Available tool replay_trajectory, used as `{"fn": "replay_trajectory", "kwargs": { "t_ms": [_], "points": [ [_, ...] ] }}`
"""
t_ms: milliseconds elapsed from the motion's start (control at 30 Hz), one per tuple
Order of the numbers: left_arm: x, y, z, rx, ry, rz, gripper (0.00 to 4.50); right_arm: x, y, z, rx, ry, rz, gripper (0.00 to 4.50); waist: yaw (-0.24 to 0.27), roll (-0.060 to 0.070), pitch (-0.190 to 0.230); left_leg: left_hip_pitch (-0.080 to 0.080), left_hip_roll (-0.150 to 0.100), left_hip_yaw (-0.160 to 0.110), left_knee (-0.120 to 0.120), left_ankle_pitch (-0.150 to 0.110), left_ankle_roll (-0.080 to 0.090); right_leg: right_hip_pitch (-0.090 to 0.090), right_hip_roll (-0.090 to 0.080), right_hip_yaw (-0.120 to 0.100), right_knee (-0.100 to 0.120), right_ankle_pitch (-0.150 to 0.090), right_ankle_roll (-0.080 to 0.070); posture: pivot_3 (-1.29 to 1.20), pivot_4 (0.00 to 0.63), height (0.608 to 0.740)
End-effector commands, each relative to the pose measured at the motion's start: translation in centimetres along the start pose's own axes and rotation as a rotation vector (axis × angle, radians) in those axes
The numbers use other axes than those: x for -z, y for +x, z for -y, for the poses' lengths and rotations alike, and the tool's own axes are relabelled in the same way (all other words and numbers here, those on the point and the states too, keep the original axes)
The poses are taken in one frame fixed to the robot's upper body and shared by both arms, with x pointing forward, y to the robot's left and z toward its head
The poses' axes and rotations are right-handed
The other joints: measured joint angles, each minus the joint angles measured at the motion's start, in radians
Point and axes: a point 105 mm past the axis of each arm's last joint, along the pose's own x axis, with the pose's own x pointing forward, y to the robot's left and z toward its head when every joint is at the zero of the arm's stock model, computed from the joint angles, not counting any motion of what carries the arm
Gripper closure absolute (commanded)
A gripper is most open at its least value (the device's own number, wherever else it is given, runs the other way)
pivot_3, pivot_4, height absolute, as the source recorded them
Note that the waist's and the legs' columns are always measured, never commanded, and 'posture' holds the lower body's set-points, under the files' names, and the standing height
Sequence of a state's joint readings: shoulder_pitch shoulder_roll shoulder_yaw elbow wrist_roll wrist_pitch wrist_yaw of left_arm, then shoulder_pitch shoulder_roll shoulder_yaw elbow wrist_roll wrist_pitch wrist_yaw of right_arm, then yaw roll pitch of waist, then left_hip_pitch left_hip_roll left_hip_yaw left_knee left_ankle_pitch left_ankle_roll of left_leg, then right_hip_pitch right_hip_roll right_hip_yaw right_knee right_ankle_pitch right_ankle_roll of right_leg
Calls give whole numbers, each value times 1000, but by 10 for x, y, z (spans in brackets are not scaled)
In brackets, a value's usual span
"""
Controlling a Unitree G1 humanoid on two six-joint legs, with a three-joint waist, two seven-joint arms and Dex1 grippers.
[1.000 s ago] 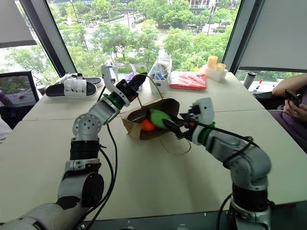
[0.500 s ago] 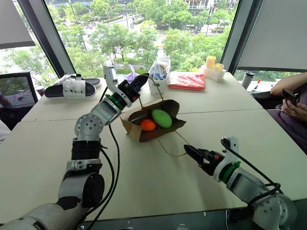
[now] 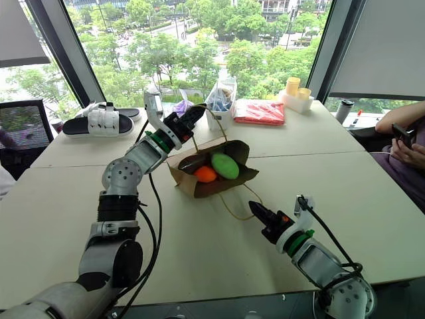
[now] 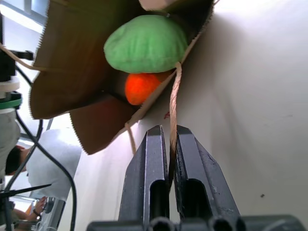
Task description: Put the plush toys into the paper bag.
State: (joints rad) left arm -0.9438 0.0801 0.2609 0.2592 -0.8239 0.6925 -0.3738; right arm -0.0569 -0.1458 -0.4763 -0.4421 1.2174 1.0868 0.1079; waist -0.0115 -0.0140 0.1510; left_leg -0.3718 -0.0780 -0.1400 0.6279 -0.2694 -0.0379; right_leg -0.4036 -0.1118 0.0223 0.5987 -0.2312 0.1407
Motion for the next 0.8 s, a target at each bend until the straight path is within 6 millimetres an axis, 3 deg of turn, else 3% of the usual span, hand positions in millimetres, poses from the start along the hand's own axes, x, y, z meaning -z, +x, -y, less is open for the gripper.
{"fn": "replay_trajectory", "kwargs": {
  "t_ms": [33, 100, 167, 300, 400, 533, 600, 633, 700, 800],
  "points": [
    [4, 1, 17, 81, 271, -123, 4500, -30, -9, -49, -226, -73, 105, 4426, -1, 0, 0, 0, 0, 0, 0, 0, 0, 0, 0, 0, 0, 0, 0, 0, 150, 740],
    [5, -3, 19, 133, 404, -222, 4500, -57, -17, -81, -374, -111, 181, 4426, -6, 1, 0, 0, 0, 0, -1, 0, 0, 0, 0, 0, 0, 0, 0, 0, 150, 740],
    [-11, 0, 20, 138, 382, -202, 4500, -86, -23, -104, -476, -141, 250, 4426, -5, 2, 2, 0, 0, 0, 0, 0, 0, 0, 1, 0, 0, 0, 0, 0, 150, 740],
    [-21, 12, 13, 81, 255, -141, 4500, -105, -21, -102, -459, -124, 278, 4426, 5, -1, 0, 0, 2, -3, 0, 0, 0, 2, 1, -4, -2, 0, 0, 0, 150, 740],
    [-11, 18, 6, 34, 185, -133, 4500, -111, -13, -95, -432, -115, 285, 4426, 1, 0, 0, 1, 1, -2, 0, -2, 3, 3, 0, -3, -2, 0, 0, 0, 150, 740],
    [5, 17, -1, 11, 162, -154, 4500, -104, -6, -90, -416, -126, 248, 4426, -1, 0, 0, -1, 0, 0, 0, -2, 3, 0, -1, -2, -2, 0, 1, 0, 150, 740],
    [8, 15, -2, 8, 139, -150, 3959, -98, -3, -88, -406, -133, 227, 4500, -2, 0, 0, -1, 1, 0, 0, -2, 3, -1, -1, -2, -1, 0, 1, 0, 150, 740],
    [9, 14, -3, 3, 131, -149, 3695, -97, -2, -87, -398, -133, 225, 4223, -2, 0, 0, -1, 1, 0, 0, -2, 3, -1, 0, -2, 0, 0, 1, 0, 150, 740],
    [9, 13, -4, -2, 121, -149, 2746, -96, -1, -84, -384, -129, 226, 3660, -1, 0, 0, -1, 1, 0, 0, -2, 3, -1, 0, -2, 0, 0, 1, 0, 150, 740],
    [7, 11, -4, 9, 95, -146, 1315, -93, -1, -85, -393, -137, 221, 2214, 0, 0, 0, -1, 1, 0, 1, -2, 3, 0, 0, -2, 0, 0, 0, 0, 150, 740]
  ]
}}
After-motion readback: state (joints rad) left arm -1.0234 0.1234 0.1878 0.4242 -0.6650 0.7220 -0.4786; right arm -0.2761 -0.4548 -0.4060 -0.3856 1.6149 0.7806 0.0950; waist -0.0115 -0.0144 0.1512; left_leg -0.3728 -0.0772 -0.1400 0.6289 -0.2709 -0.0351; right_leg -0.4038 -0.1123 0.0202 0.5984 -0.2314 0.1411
